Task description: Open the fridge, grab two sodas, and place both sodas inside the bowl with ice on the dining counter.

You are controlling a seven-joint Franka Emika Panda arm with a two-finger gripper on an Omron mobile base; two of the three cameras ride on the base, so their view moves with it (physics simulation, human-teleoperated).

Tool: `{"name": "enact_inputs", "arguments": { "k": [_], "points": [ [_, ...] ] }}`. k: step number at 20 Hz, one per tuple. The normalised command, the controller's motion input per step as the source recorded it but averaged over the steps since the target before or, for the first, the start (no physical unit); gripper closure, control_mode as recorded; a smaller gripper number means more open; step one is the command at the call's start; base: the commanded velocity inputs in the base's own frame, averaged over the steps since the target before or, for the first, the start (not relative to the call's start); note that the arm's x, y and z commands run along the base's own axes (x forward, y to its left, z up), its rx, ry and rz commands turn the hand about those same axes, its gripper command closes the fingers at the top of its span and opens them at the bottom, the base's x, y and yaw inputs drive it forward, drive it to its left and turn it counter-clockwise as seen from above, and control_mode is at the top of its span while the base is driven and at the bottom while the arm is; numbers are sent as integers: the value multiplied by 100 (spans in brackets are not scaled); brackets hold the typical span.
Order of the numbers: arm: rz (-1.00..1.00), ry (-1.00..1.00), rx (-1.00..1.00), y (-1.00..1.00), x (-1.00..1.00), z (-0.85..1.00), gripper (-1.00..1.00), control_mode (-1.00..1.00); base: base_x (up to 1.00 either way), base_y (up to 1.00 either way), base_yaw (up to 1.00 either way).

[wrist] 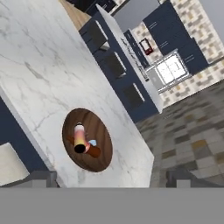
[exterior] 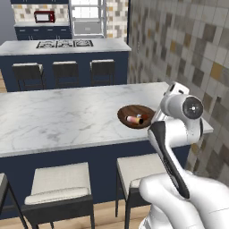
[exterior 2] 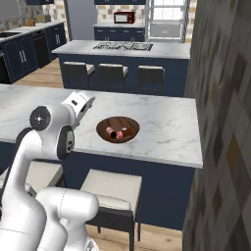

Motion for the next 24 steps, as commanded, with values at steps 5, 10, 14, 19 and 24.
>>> {"name": "enact_inputs", "arguments": {
  "k": [5,10,14,19,24],
  "points": [
    [-2,-6,0,5,-76,34,-100,-100,0,0,0],
    [-2,-8,0,4,-76,28,-100,-100,0,0,0],
    [-1,-7,0,2,-66,16,-100,-100,0,0,0],
    [-1,-11,0,0,-85,0,-100,-100,0,0,0],
    [-1,-6,0,0,-74,-9,-100,-100,0,0,0]
  ]
}}
